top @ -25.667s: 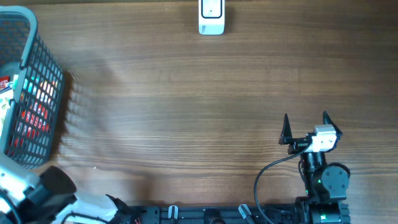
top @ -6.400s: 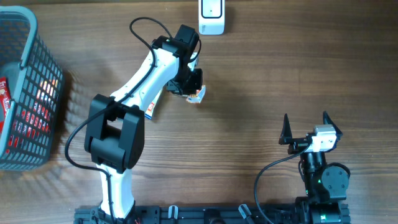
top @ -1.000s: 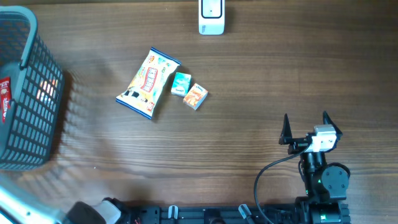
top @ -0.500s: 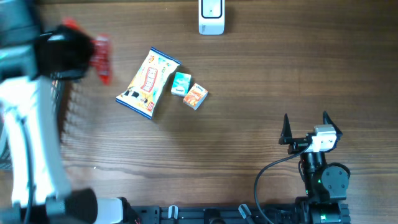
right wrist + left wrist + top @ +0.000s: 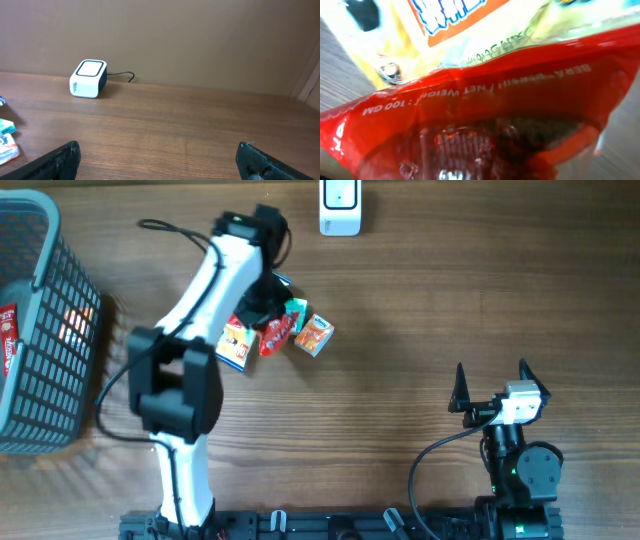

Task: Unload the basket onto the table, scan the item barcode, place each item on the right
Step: 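Carry the red snack bag out and drop it onto the yellow bag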

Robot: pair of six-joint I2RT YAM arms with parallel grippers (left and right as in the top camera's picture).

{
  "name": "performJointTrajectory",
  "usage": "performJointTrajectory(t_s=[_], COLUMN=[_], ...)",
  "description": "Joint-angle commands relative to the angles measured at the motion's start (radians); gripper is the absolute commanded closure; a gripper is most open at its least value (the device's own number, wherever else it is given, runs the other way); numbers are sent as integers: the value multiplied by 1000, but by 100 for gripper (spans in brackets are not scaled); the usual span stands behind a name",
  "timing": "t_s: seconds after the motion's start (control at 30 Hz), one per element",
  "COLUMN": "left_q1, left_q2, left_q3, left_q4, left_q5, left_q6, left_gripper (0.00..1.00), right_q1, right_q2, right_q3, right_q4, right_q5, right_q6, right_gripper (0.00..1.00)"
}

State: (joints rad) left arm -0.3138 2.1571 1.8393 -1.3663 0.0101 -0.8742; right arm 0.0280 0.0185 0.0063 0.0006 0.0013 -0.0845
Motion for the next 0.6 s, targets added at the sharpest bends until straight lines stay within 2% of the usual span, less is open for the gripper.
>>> performJointTrajectory(t_s=[0.0, 0.1, 0.13, 0.17, 0.2, 0.27, 0.4, 0.57], left_q1=[-3, -3, -3, -3, -3, 3, 31, 95], left_q2=[28, 35, 35, 35, 35, 35, 21, -27], left_q3=[10, 10, 10, 10, 10, 11, 69, 317], left_q4=[-19, -42, -53, -57, -60, -63, -96, -248], left_q5=[-47, -79, -108, -121, -137, -158, -142, -142], left_q6=[6, 6, 6, 6, 6, 7, 84, 90], left_gripper=[73, 57, 34, 18, 7, 2, 0, 0], right_q1=[-4, -4, -4, -4, -4, -4, -4, -4], right_q2=[-5, -5, -5, -5, -5, -5, -5, -5], right_q3=[-1, -1, -1, -1, -1, -1, -1, -1], right_q4=[5, 5, 5, 5, 5, 5, 5, 5], right_q5=[-2, -2, -2, -2, -2, -2, -2, -2], right_q6=[-10, -10, -10, -11, -10, -11, -10, -10], right_gripper=[1, 0, 0, 0, 0, 0, 0, 0])
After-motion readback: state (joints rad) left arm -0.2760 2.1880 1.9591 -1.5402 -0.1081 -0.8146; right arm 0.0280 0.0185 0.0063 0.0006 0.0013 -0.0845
